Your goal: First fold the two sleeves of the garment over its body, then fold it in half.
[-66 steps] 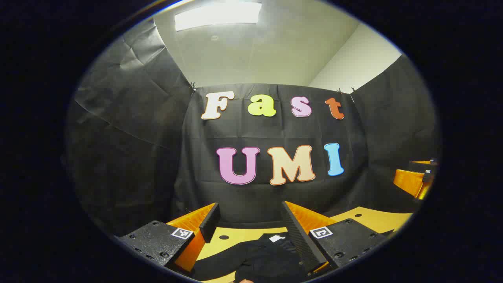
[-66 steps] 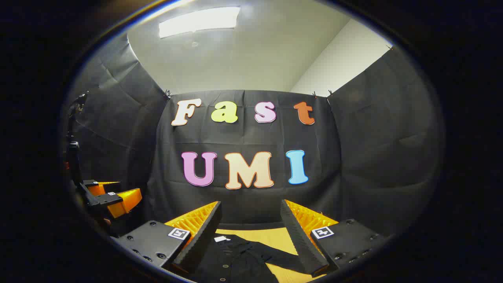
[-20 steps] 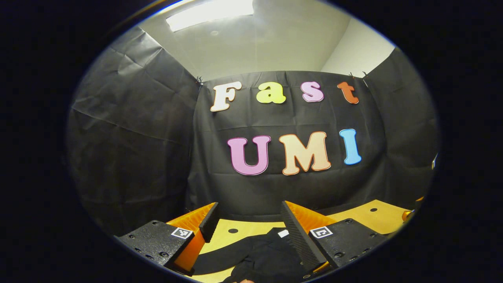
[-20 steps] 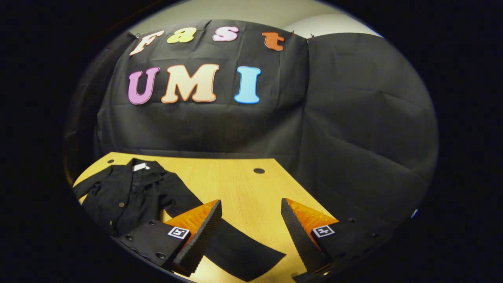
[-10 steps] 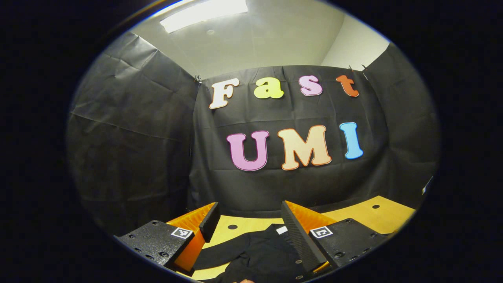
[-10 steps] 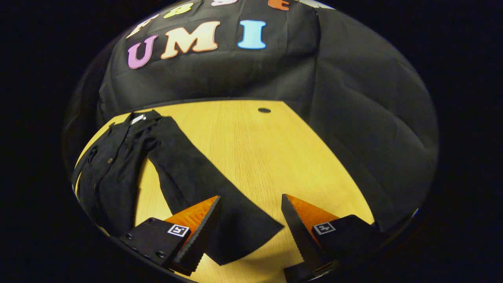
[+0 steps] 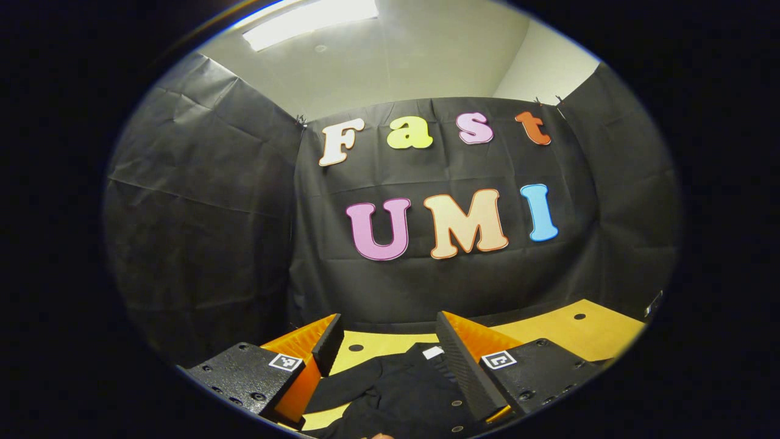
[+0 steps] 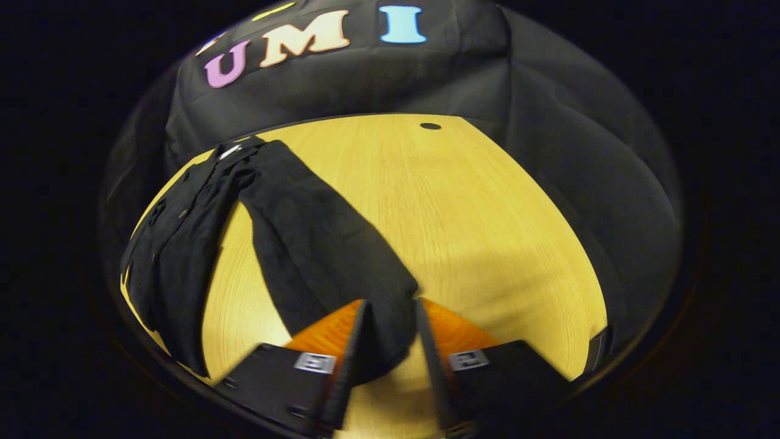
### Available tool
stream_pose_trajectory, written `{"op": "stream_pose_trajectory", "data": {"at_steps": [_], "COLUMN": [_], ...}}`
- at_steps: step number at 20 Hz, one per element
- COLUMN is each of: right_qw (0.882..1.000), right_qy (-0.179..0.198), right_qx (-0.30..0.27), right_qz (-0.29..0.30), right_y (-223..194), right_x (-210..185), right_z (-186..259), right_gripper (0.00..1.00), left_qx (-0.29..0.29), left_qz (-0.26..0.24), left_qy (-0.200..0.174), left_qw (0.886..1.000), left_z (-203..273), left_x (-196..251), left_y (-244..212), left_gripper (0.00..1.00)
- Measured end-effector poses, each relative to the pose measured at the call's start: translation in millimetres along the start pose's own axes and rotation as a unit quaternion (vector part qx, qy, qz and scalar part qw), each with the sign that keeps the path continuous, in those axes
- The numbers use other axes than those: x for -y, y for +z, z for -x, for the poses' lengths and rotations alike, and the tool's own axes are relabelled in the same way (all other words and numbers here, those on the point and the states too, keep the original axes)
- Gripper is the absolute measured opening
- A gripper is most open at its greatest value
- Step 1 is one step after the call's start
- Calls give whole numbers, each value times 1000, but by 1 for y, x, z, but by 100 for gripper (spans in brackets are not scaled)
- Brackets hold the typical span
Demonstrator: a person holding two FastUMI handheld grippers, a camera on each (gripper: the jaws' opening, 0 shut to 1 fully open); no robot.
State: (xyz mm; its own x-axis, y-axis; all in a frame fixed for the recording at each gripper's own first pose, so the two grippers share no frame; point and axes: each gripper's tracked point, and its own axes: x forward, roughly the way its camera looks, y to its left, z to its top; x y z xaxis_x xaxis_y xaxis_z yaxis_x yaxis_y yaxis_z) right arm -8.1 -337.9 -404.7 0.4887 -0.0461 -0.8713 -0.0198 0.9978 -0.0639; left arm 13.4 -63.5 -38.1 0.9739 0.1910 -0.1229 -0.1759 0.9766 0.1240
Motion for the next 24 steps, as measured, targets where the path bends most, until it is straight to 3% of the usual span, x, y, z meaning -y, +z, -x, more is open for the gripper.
{"op": "stream_pose_trajectory", "data": {"at_steps": [2,3,8,12,15,24], "right_qw": [1000,1000,998,995,991,982], "right_qy": [-12,-13,12,22,44,114], "right_qx": [2,-3,51,98,127,144], "right_qz": [17,15,-25,-13,-4,39], "right_y": [4,5,72,130,162,220], "right_x": [-2,-5,-36,-68,-108,-240], "right_z": [-4,-2,24,41,51,49], "right_gripper": [10,5,3,3,3,3], "left_qx": [-2,-5,-11,-17,-15,-35], "left_qz": [1,2,14,18,17,19], "left_qy": [0,1,11,18,31,81], "left_qw": [1000,1000,1000,1000,999,996], "left_z": [-3,-4,-12,-18,-21,-16], "left_x": [-7,-12,-45,-75,-102,-184], "left_y": [-3,-6,-14,-20,-22,-47], "left_gripper": [90,90,93,93,92,93]}}
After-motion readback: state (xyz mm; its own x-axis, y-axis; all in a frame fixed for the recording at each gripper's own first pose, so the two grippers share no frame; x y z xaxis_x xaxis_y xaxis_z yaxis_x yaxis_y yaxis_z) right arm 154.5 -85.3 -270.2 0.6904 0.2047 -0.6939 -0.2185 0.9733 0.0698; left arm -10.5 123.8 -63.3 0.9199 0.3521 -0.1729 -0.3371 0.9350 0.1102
